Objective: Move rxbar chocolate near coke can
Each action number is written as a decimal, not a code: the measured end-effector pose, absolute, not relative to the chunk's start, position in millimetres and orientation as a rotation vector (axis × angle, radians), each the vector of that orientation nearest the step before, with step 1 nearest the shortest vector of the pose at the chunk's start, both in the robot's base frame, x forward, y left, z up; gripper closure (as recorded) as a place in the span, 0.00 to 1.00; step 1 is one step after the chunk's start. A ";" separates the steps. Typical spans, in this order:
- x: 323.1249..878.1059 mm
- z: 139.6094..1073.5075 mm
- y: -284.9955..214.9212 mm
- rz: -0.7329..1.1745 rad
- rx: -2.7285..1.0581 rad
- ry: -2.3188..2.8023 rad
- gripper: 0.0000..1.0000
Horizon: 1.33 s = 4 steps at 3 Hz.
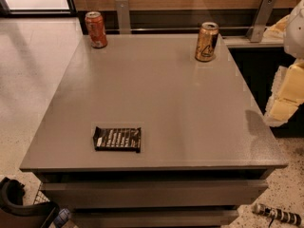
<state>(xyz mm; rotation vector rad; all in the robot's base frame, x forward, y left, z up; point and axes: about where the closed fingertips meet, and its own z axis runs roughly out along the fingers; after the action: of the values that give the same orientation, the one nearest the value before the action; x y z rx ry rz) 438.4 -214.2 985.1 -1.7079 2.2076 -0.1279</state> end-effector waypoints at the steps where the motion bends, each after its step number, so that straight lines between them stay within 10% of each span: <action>1: 438.5 984.4 -213.4 -0.118 -1.704 2.202 0.00; 4: 454.0 941.9 -137.1 0.386 -1.542 1.777 0.00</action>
Offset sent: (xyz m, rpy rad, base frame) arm 0.0023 0.0255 -0.0224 0.3263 -0.0164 0.0687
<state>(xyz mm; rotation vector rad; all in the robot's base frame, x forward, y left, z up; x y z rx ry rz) 454.0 -137.1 941.9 -1.5418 1.7770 0.3858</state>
